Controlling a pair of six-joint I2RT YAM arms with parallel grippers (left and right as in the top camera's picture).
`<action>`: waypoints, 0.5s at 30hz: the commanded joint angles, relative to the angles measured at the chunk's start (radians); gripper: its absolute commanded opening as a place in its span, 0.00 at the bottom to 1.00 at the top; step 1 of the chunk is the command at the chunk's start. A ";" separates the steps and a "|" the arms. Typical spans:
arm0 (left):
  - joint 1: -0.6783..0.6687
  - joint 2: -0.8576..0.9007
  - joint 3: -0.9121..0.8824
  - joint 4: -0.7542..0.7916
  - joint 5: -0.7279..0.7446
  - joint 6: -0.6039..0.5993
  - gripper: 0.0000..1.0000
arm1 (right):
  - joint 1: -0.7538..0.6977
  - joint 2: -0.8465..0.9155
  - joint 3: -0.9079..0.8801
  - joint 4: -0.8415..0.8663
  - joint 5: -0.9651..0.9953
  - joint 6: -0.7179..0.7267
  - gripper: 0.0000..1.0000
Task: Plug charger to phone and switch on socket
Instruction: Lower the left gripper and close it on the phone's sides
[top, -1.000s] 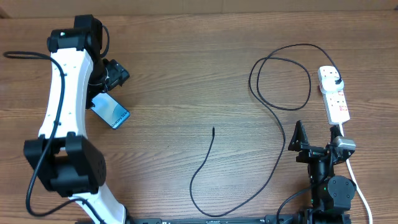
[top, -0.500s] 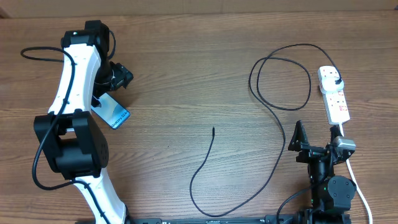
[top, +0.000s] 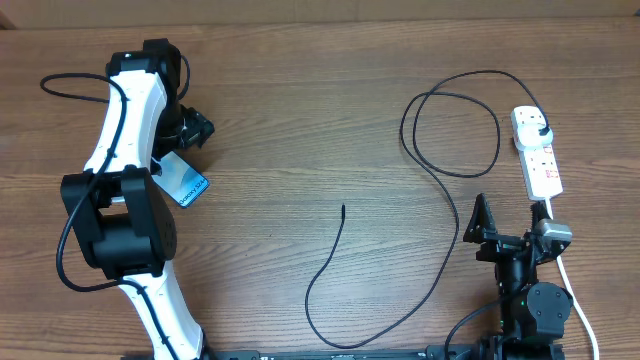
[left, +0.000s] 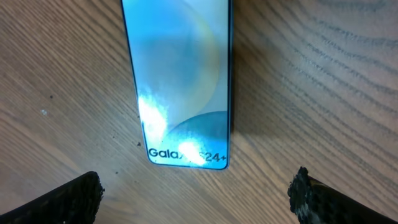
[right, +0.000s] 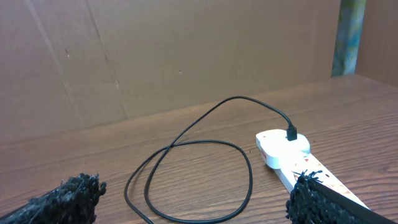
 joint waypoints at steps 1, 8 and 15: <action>0.015 0.008 -0.030 0.012 -0.021 -0.009 0.99 | 0.005 -0.004 -0.010 0.006 0.002 -0.004 1.00; 0.071 0.008 -0.039 0.014 -0.003 0.061 1.00 | 0.005 -0.005 -0.010 0.006 0.002 -0.004 1.00; 0.073 0.008 -0.131 0.129 0.098 0.137 1.00 | 0.005 -0.005 -0.010 0.006 0.002 -0.004 1.00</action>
